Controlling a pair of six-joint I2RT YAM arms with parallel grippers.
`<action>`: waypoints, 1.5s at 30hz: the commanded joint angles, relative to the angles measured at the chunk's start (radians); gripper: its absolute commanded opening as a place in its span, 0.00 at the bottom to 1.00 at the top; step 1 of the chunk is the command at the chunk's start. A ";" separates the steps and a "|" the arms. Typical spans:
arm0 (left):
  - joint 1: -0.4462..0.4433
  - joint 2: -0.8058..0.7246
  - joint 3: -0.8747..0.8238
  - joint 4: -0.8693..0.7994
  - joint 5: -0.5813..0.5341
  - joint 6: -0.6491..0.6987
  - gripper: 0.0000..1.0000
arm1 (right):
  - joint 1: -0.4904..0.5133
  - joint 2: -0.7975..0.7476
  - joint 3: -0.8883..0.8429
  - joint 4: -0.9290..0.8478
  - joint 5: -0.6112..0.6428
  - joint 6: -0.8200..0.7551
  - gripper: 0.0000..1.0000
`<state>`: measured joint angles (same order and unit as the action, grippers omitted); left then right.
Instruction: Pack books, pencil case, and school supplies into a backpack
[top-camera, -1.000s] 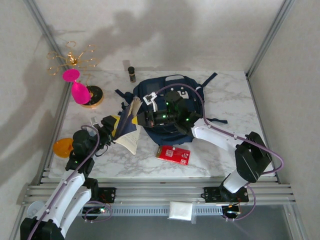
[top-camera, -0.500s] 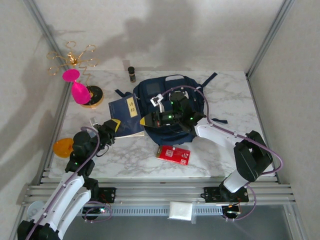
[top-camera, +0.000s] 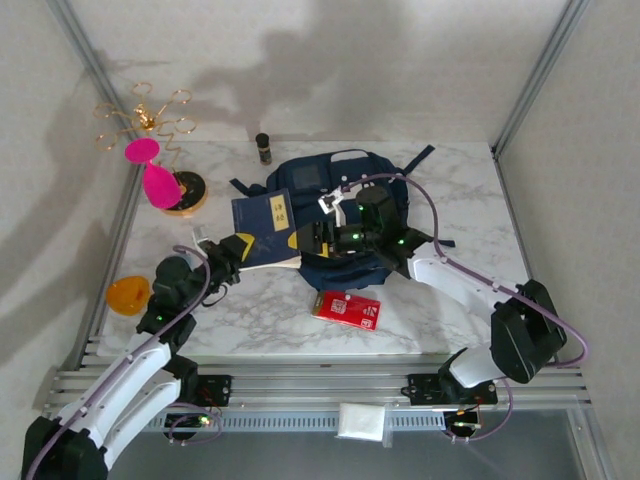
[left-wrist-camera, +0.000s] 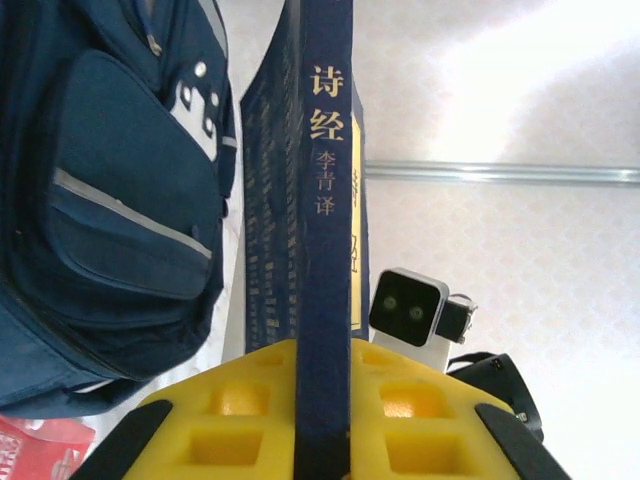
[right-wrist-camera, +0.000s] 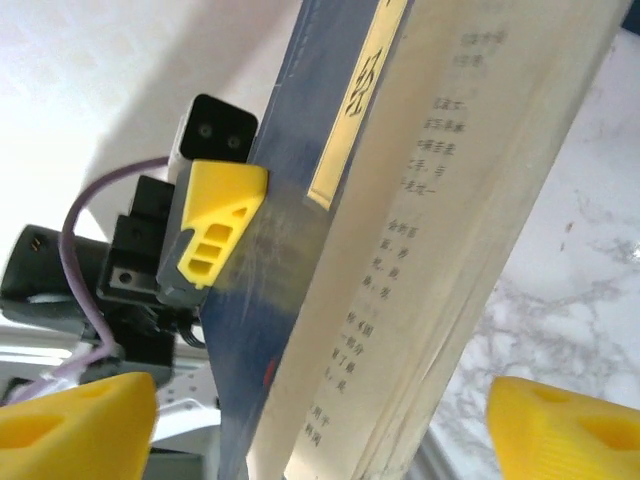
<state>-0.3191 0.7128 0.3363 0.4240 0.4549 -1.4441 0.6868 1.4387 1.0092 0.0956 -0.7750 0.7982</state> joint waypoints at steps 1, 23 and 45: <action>-0.047 0.025 0.069 0.132 -0.045 0.017 0.00 | -0.018 -0.021 -0.027 0.073 -0.052 0.075 0.98; -0.255 0.164 0.214 0.008 -0.204 0.245 0.00 | -0.084 -0.079 -0.078 0.186 -0.070 0.141 0.03; -0.468 0.736 0.734 -0.559 -0.165 1.153 0.61 | -0.796 -0.465 -0.252 -0.337 0.073 -0.097 0.00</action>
<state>-0.7639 1.3762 0.9909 -0.0517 0.2947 -0.4801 -0.0486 1.0130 0.7887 -0.2050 -0.6918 0.7406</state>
